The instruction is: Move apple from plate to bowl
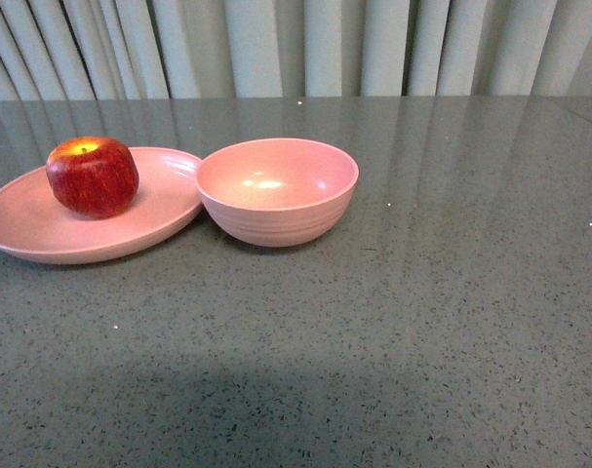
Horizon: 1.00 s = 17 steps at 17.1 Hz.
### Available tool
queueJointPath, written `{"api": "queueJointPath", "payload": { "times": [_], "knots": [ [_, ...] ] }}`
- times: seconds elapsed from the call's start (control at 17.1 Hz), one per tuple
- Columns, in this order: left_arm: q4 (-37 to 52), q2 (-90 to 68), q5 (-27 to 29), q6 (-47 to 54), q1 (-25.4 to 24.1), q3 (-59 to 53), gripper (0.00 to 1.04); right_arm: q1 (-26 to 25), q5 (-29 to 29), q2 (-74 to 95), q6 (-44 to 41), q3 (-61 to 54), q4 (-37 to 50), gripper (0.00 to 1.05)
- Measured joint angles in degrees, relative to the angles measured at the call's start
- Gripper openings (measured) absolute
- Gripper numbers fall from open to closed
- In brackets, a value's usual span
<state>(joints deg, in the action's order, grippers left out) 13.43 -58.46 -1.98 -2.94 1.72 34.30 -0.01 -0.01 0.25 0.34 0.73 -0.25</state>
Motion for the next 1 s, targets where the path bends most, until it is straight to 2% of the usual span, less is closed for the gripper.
{"api": "queueJointPath", "payload": {
  "times": [0.12,0.35,0.59,0.7,1.0],
  "knots": [
    [-1.40,-12.02,-2.75,0.59,0.66,8.70,0.98,0.00,0.00,0.00,0.00,0.00,0.00,0.98],
    [-5.33,-27.98,-1.86,1.88,2.29,22.23,0.98,0.00,0.00,0.00,0.00,0.00,0.00,0.98],
    [-8.70,-34.99,0.07,2.14,3.30,27.12,0.98,0.00,0.00,-0.02,0.00,0.00,0.00,0.98],
    [-8.96,-38.69,1.97,2.10,2.16,28.59,0.98,0.00,0.00,0.00,0.00,0.02,0.00,0.98],
    [-9.53,-40.68,0.85,1.84,1.88,28.61,0.98,0.00,0.00,-0.02,0.00,0.00,0.00,0.98]
  ]
}}
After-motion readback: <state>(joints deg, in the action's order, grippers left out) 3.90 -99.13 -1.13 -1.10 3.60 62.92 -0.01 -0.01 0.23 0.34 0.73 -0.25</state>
